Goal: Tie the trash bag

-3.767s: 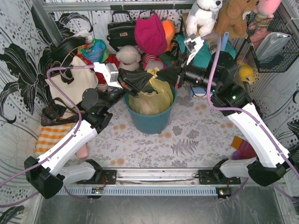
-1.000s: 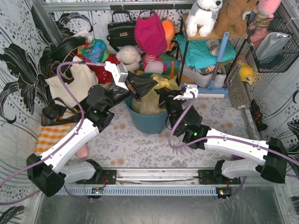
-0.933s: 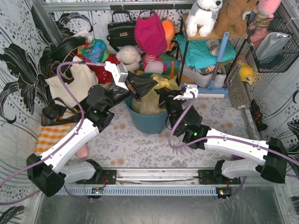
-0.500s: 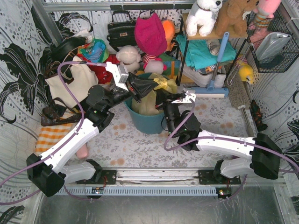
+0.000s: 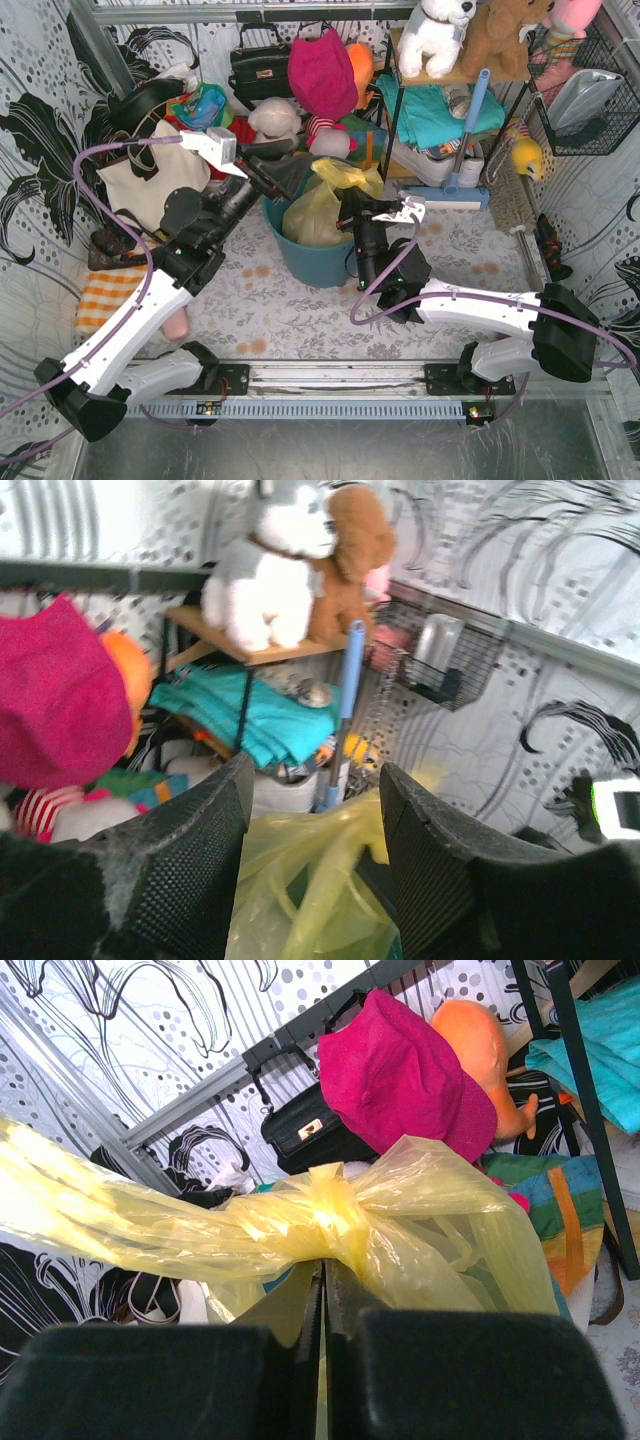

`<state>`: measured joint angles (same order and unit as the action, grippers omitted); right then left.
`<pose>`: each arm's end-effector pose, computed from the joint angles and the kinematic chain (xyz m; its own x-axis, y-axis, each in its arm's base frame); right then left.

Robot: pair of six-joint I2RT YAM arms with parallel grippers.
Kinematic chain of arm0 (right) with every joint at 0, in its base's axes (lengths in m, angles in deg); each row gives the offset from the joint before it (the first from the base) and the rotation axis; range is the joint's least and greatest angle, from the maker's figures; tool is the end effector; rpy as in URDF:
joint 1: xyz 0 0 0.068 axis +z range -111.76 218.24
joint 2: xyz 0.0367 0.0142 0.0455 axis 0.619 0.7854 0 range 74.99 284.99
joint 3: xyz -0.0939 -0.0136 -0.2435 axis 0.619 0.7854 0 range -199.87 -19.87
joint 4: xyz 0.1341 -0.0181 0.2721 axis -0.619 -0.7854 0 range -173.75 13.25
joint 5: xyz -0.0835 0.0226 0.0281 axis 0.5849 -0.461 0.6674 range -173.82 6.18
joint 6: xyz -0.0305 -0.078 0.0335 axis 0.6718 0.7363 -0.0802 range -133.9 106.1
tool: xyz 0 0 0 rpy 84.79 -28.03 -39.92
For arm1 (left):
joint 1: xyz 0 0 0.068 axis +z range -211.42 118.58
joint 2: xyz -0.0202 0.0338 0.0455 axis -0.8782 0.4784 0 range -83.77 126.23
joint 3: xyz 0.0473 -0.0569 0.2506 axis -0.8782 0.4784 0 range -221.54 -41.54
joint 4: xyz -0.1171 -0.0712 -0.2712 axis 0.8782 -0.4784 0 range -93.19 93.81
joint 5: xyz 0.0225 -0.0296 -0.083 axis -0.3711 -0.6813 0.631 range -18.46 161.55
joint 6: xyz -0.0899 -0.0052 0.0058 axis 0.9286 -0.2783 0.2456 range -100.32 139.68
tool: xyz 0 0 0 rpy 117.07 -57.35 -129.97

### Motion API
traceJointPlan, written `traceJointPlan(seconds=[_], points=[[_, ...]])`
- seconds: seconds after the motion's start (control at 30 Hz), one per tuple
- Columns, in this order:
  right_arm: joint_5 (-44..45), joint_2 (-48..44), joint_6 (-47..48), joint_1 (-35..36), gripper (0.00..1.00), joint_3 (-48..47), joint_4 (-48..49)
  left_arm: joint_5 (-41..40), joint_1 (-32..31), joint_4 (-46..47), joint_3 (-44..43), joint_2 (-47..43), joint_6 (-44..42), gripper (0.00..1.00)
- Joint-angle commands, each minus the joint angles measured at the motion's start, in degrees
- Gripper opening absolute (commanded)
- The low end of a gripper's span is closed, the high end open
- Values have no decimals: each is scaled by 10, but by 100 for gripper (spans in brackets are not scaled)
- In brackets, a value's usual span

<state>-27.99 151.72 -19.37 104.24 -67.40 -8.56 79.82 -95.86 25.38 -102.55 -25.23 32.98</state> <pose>0.1982 0.2809 0.3450 0.2307 0.6498 -0.7242 -0.2747 0.7575 0.5922 0.2539 -0.1882 0.4636 0.1732 -0.3948 -0.9023 0.7274 0.6689 -0.1531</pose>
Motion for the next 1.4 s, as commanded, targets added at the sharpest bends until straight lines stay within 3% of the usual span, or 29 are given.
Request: traceJointPlan(seconds=[0.0, 0.1, 0.2, 0.33, 0.5, 0.7, 0.97, 1.07, 1.17, 1.23, 1.3, 1.37], points=[[11, -20, -3, 3, 0, 1, 4, -116, 6, -121, -48, 25, 52, 63], [11, -21, -3, 3, 0, -3, -4, -32, 19, -184, -82, 56, 81, 64], [10, -21, -3, 3, 0, -7, -7, -13, 28, -237, -98, 81, 99, 64], [8, -21, -6, 3, 0, -9, -14, 53, 60, -237, -84, 106, 120, 65], [9, -20, -12, 3, 0, -11, -26, 188, 103, -144, -58, 138, 163, 67], [9, -21, -15, 2, 0, -12, -32, 350, 146, 49, -27, 181, 264, 67], [11, -18, -16, 3, 0, -15, -36, 430, 151, 121, -54, 239, 286, 66], [11, -15, -17, 3, 0, -16, -37, 450, 150, 135, -61, 256, 296, 52], [14, -11, -18, 2, 0, -14, -36, 464, 150, 168, -56, 262, 323, 21], [14, -6, -13, 3, 0, -13, -27, 468, 150, 175, -49, 255, 329, 7], [9, 1, 3, 3, 0, -14, -4, 469, 150, 175, -38, 240, 330, 0], [2, 11, 23, 2, 0, -17, 17, 473, 150, 163, -29, 222, 321, 0]])
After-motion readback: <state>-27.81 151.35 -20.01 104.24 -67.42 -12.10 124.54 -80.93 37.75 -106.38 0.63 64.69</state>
